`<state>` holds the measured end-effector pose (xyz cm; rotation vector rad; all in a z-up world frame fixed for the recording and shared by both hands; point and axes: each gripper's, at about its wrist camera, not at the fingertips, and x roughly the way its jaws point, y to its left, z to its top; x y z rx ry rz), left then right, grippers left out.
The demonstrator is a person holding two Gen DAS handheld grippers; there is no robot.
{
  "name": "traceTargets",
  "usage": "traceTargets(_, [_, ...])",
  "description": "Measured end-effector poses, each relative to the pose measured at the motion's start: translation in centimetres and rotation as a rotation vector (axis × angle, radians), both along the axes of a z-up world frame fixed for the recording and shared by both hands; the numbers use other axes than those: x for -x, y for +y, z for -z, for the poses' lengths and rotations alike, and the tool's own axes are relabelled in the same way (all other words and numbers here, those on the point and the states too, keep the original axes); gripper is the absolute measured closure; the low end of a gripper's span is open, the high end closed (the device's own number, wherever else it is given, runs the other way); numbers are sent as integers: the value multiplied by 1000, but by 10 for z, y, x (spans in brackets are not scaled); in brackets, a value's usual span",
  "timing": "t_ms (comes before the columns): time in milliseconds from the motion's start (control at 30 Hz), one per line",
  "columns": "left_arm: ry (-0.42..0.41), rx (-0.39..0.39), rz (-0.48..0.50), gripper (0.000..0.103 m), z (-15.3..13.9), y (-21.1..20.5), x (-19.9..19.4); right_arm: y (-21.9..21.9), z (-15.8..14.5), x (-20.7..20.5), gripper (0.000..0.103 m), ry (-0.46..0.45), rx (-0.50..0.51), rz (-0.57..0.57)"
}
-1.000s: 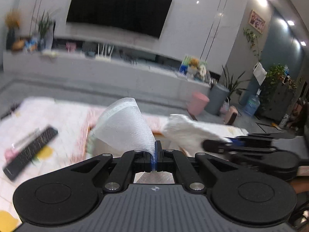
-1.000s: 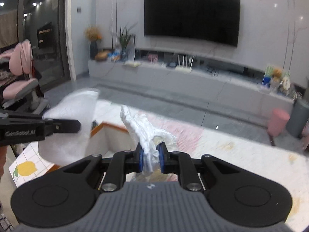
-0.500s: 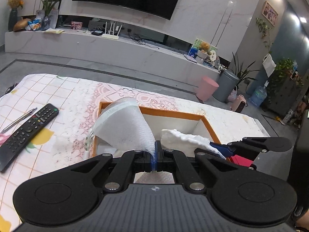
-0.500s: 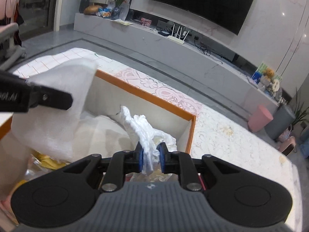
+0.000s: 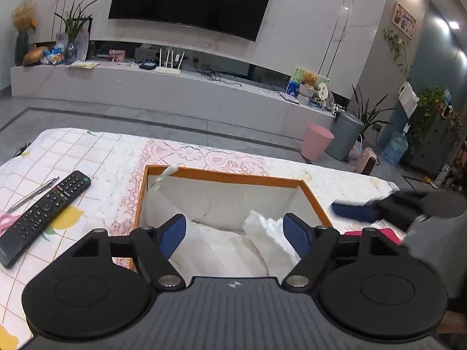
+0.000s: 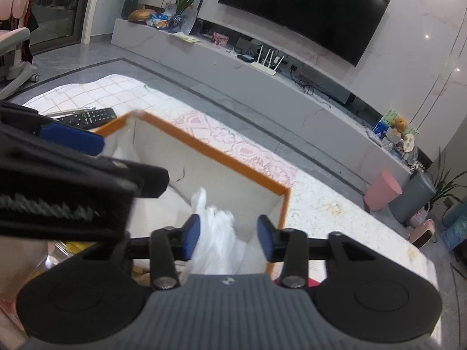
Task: Organize soft objects
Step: 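Lower the tissue and mesh bag into the orange box and open both tools, then move both tools back over the bed toward the plastic bag and sponge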
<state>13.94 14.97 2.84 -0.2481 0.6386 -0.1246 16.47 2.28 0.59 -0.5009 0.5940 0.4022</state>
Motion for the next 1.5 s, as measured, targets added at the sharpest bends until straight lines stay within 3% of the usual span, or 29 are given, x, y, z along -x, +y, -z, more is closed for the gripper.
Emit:
traceTargets(67, [14,40,0,10,-2,5,0,-2,-10,7,37,-30,-14,3])
traceTargets(100, [7,58,-16,10,-4,7,0,-3,-14,10,35,-47,-15,14])
traceTargets(167, [-5,73,-70,10,-7,13,3,-3,-22,16,17,-73,-19,10])
traceTargets(200, [-4,71,-91,10,-9,15,4,-4,-25,18,13,-77,-37,0])
traceTargets(367, [-25,79,-137,10,-19,26,10,-11,-39,27,12,-48,-131,-11])
traceTargets(600, [-108,90,-219,10,-29,29,17,-24,-52,46,5,-84,-163,-20])
traceTargets(767, [-86,70,-202,9,-31,17,16,-45,-57,53,3,-95,-176,16])
traceTargets(933, [-113,9,-167,8,-33,-6,21,-73,-58,56,3,-113,-199,63])
traceTargets(1167, [-140,32,-116,8,-48,-39,35,-127,-57,59,3,-98,-230,85])
traceTargets(1500, [-236,-152,110,8,-67,-151,52,-223,-50,47,3,-106,-237,186])
